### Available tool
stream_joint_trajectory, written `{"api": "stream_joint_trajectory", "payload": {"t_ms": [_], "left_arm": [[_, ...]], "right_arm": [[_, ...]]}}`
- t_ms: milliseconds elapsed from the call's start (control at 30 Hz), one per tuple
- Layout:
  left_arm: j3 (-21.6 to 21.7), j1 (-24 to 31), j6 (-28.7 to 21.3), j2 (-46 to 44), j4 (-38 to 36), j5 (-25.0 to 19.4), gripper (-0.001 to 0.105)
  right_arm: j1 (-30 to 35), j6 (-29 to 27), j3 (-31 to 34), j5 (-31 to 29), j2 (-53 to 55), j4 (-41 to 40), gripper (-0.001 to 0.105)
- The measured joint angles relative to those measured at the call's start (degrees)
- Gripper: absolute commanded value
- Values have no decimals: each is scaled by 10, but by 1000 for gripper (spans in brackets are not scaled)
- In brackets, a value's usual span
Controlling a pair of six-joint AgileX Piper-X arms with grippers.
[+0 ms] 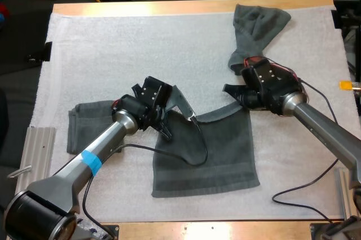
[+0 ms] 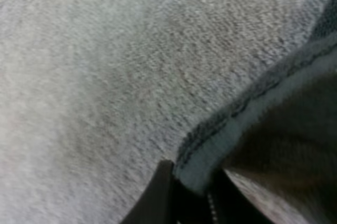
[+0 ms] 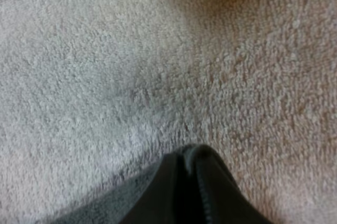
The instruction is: Pick towel from pile, fold and stack
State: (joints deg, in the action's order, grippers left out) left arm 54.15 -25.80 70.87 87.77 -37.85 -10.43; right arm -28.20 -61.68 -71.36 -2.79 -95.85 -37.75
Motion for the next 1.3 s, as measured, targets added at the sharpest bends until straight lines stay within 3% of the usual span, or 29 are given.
{"api": "stream_joint_trajectory", "payload": {"t_ms": [133,200,433,633,900,1033,1300], "left_arm": [[0,6,-1,0,24,-31,52],[0,10,-1,0,38,-52,62],[0,11,-1,0,68,-117,66],[0,11,0,0,64,-152,66],[0,11,47,-33,16,-152,66],[0,11,92,-68,-23,-141,66],[0,11,217,-148,-122,-55,66]], "right_arm": [[0,0,0,0,-8,10,29],[0,0,0,0,-10,19,40],[0,0,0,0,-12,61,65],[0,-12,0,0,-12,60,68],[0,-117,0,0,1,37,68],[0,-169,0,-1,27,4,68],[0,-245,0,-22,83,-90,68]]}}
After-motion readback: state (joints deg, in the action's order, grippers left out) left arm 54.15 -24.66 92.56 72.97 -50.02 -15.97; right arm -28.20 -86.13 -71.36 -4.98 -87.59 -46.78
